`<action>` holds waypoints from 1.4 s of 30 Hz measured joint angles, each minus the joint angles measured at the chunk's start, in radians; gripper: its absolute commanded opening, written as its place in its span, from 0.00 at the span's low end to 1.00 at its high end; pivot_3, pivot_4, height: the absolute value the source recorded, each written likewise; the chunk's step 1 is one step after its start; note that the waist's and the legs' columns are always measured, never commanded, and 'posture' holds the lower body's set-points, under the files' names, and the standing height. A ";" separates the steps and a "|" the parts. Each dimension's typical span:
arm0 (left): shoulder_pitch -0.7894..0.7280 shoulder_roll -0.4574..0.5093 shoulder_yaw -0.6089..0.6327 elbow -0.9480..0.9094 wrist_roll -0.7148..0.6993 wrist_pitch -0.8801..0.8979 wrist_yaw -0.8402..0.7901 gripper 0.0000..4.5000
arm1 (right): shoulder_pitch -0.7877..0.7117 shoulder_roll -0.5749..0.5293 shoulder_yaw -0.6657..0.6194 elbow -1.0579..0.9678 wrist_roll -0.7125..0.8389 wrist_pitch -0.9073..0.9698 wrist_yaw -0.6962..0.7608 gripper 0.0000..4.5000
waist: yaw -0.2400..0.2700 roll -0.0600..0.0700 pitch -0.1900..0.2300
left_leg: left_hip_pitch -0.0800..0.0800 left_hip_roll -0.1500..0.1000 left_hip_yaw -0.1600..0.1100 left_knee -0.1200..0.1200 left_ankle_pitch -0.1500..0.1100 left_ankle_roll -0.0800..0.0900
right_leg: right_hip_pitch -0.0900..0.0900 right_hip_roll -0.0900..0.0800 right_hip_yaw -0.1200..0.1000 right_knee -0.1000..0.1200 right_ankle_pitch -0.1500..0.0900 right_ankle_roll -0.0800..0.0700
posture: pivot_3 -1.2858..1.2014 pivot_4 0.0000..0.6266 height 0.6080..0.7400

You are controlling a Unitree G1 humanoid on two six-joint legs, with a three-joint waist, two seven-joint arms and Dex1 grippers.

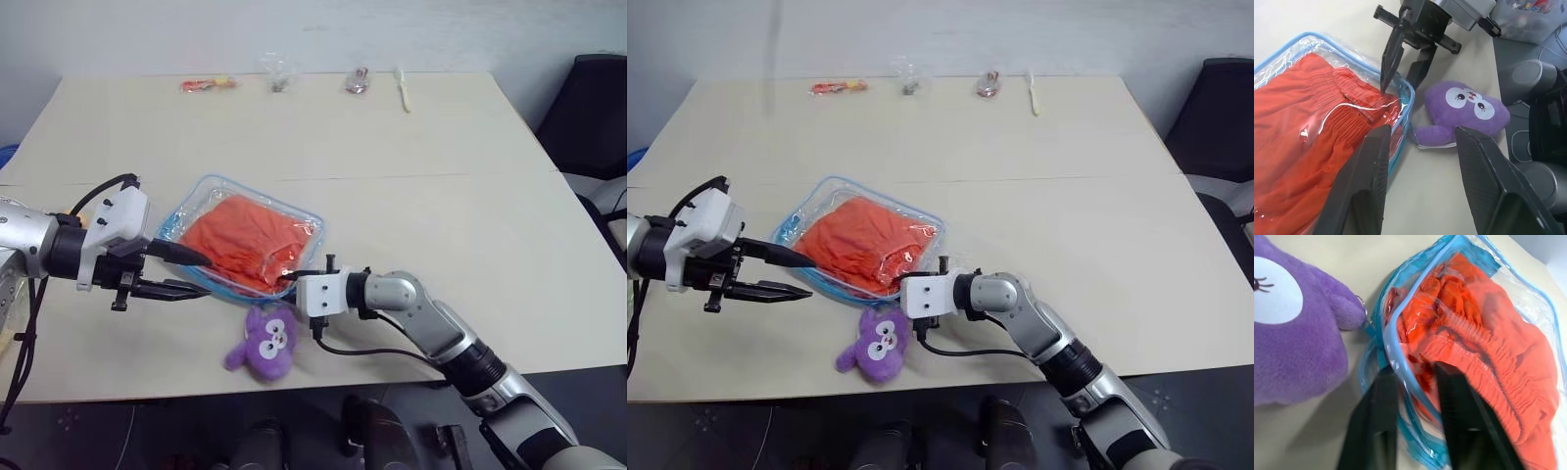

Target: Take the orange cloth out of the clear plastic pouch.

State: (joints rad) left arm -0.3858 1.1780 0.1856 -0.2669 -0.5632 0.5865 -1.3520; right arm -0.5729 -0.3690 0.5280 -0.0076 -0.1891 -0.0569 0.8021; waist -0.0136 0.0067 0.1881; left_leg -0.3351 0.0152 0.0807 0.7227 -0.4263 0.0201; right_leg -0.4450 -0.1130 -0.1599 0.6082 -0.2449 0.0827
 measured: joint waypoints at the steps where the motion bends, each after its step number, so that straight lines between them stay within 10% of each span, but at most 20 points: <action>1: 0.000 0.000 -0.001 0.000 0.000 0.000 0.000 0.49 | 0.000 0.000 -0.004 0.000 -0.001 -0.005 0.000 0.01 | -0.001 0.000 0.000 | 0.000 0.000 0.000 0.000 0.000 0.000 | 0.000 0.000 0.000 0.000 0.000 0.000 | 0.52 0.24 1.00; 14: -0.049 -0.092 -0.183 -0.165 -0.039 -0.044 -0.075 0.49 | 0.001 -0.136 -0.092 0.008 0.045 -0.043 0.115 0.01 | 0.002 0.000 0.000 | 0.000 0.000 0.000 0.000 0.000 0.000 | 0.000 -0.001 0.000 0.001 0.000 0.000 | 0.52 0.24 1.00; 24: -0.038 -0.120 -0.380 -0.049 0.241 -0.433 -0.148 0.49 | -0.001 -0.140 -0.102 0.037 0.050 -0.071 0.133 0.01 | 0.003 0.000 0.000 | 0.000 0.000 0.000 0.001 0.000 0.000 | 0.000 -0.001 0.000 0.001 0.000 0.000 | 0.52 0.24 1.00; 42: 0.020 -0.234 -0.410 0.073 0.401 -0.802 -0.106 0.49 | -0.001 -0.140 -0.105 0.036 0.049 -0.046 0.127 0.01 | 0.012 0.001 0.000 | 0.000 0.000 0.000 0.001 0.000 0.000 | 0.000 -0.001 0.000 0.001 0.000 0.000 | 0.52 0.24 1.00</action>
State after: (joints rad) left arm -0.3663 0.9445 -0.2246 -0.1936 -0.1622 -0.2154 -1.4582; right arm -0.5739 -0.5087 0.4230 0.0285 -0.1405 -0.1026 0.9291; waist -0.0016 0.0073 0.1883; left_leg -0.3351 0.0149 0.0807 0.7242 -0.4261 0.0205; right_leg -0.4447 -0.1144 -0.1601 0.6096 -0.2449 0.0828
